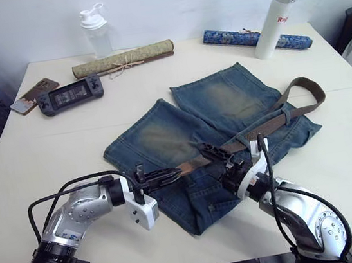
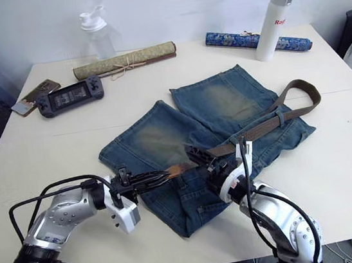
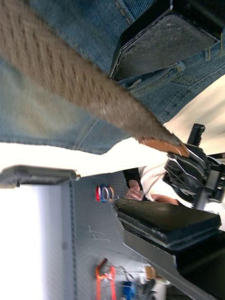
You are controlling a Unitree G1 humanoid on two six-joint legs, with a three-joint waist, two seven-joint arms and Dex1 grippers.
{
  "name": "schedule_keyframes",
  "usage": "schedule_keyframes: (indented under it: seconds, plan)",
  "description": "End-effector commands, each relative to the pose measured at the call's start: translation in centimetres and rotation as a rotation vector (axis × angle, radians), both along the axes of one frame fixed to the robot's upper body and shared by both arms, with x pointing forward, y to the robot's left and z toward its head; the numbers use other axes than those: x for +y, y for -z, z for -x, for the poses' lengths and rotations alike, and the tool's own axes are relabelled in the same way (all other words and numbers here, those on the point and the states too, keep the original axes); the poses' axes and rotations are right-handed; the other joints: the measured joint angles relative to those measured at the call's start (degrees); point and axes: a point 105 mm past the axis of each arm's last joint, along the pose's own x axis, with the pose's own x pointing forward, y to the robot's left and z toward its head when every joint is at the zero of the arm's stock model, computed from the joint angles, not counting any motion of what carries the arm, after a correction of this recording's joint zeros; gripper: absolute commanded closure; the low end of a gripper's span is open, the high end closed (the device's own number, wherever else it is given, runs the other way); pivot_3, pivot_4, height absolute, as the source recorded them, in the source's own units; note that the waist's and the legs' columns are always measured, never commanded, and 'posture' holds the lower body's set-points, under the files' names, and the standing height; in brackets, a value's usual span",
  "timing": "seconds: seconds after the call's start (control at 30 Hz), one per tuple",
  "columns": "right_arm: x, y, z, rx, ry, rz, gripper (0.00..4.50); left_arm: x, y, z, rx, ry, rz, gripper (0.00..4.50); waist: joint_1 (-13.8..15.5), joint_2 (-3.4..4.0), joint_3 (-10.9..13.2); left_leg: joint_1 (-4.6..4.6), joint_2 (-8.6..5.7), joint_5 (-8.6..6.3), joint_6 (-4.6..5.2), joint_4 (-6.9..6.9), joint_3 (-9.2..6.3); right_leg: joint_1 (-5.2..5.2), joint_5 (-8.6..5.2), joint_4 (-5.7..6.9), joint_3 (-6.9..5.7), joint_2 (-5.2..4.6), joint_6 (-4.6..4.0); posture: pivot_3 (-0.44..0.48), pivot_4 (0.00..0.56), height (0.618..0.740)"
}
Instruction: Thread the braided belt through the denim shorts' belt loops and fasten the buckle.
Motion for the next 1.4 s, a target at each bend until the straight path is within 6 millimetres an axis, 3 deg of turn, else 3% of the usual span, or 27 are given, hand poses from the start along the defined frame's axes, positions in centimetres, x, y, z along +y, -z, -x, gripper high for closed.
schedule_keyframes:
  seconds: [0.03,0.27,0.3,0.37,0.6,0.83,0.93,1.03,1.13,1.27,1.4]
  plan:
    - [-0.4,-0.8,-0.2,0.004,0.032,-0.037,0.27,-0.4,-0.9,0.3,-0.040,0.029,0.012,4.50,0.0,0.00,0.0,0.00,0.00,0.00,0.00,0.00,0.00,-0.01,0.00,0.00,0.04,0.00,0.00,0.000,0.150,0.717]
    - [-1.3,-0.6,-0.5,0.008,0.059,0.001,0.27,-0.4,-0.9,0.4,-0.037,0.027,0.012,4.50,0.0,0.00,0.0,-0.06,0.05,0.00,-0.01,-0.03,0.17,-0.30,-0.01,0.23,0.46,0.00,-0.01,0.000,0.150,0.717]
    - [-1.4,-0.6,-0.6,0.007,0.059,0.005,0.51,-0.4,-0.9,0.4,-0.037,0.028,0.012,4.50,0.0,0.00,0.0,-0.08,0.05,0.00,-0.01,-0.02,0.20,-0.34,-0.01,0.26,0.49,0.00,-0.01,0.000,0.150,0.717]
    - [-1.5,-0.6,-0.6,0.006,0.059,0.011,1.06,-0.4,-0.9,0.4,-0.037,0.029,0.012,4.50,-0.1,0.00,0.0,-0.10,0.05,0.00,0.00,-0.01,0.27,-0.42,-0.01,0.31,0.56,0.00,-0.01,0.000,0.150,0.717]
    - [-1.5,-0.6,-0.6,-0.008,0.054,0.016,4.45,-0.5,-1.0,0.5,-0.045,0.033,0.014,4.50,-0.1,0.00,0.0,-0.11,0.05,0.00,0.00,-0.01,0.33,-0.48,-0.01,0.33,0.65,-0.02,-0.01,0.000,0.150,0.717]
    - [-1.6,-0.8,-0.9,-0.014,0.057,0.007,4.45,-0.5,-1.4,0.4,-0.049,0.034,0.049,4.50,0.0,0.00,0.0,-0.12,0.07,0.00,0.00,-0.01,0.36,-0.50,-0.01,0.33,0.68,-0.02,-0.01,0.000,0.150,0.717]
    - [-1.6,-0.8,-1.0,-0.019,0.058,0.006,4.50,-0.4,-1.5,0.4,-0.021,0.037,0.068,3.34,-0.1,0.00,0.0,-0.12,0.07,0.00,0.00,-0.01,0.37,-0.51,0.00,0.33,0.70,-0.03,-0.01,0.000,0.150,0.717]
    - [-2.2,-1.1,-1.3,-0.032,0.079,0.002,4.50,-0.1,-1.7,0.7,0.119,0.017,0.124,2.04,-0.1,0.00,0.0,-0.12,0.08,0.00,0.00,0.00,0.37,-0.52,-0.01,0.34,0.71,-0.03,-0.01,0.000,0.150,0.717]
    - [-2.7,-1.4,-1.4,-0.054,0.095,0.004,4.50,0.7,-2.5,1.2,0.335,-0.015,0.264,2.04,-0.4,0.00,0.0,-0.12,0.10,0.00,0.00,0.00,0.37,-0.52,-0.01,0.33,0.74,-0.06,-0.01,0.000,0.150,0.717]
    - [-3.7,-2.3,-1.2,-0.122,0.109,0.022,4.50,2.8,-1.8,2.2,0.648,-0.107,0.321,2.04,-0.9,0.00,0.0,-0.14,0.19,0.02,-0.04,0.05,0.32,-0.49,-0.01,0.30,0.79,-0.05,-0.02,0.000,0.150,0.717]
    - [-4.8,-2.6,-0.9,-0.167,0.110,0.083,4.50,4.4,-0.8,2.6,0.732,-0.187,0.322,2.04,-1.1,0.00,0.0,-0.14,0.18,0.03,-0.06,0.03,0.31,-0.49,-0.03,0.30,0.82,-0.02,-0.05,0.000,0.150,0.717]
